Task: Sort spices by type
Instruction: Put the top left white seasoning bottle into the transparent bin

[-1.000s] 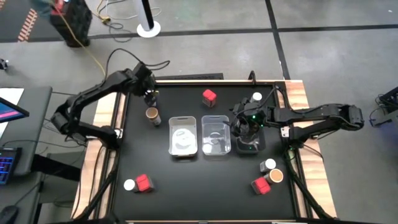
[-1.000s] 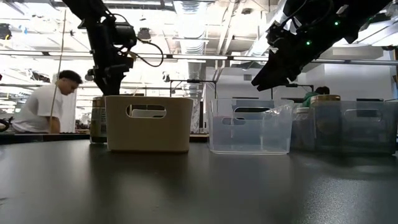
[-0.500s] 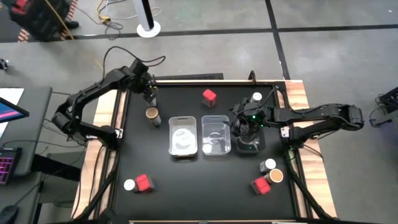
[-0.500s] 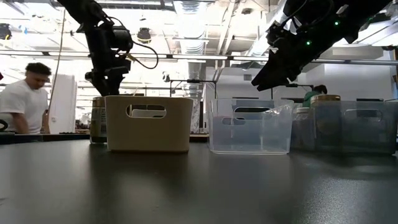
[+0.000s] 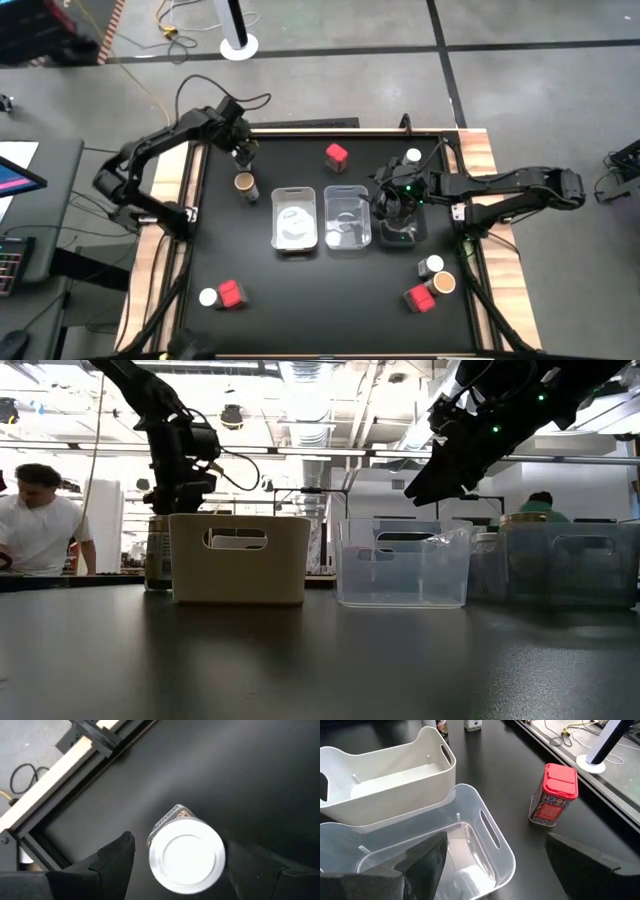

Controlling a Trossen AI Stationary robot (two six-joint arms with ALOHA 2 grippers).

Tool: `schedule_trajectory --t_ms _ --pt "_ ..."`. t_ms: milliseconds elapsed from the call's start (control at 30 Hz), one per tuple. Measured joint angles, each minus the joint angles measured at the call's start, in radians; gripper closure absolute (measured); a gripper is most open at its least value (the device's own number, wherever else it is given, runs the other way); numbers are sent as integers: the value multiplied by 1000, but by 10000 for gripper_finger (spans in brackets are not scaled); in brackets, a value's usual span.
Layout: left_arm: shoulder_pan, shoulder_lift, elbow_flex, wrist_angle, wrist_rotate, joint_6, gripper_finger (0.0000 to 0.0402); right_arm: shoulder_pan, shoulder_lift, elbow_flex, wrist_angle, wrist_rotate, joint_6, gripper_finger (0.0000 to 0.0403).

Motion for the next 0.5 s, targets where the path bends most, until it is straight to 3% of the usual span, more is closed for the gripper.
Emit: schedule_trajectory --t_ms 300,500 --pt "0 26 0 -3 0 11 128 0 0 0 0 0 -1 40" --pt "0 26 0 -11 -1 11 166 0 0 0 0 0 -2 40"
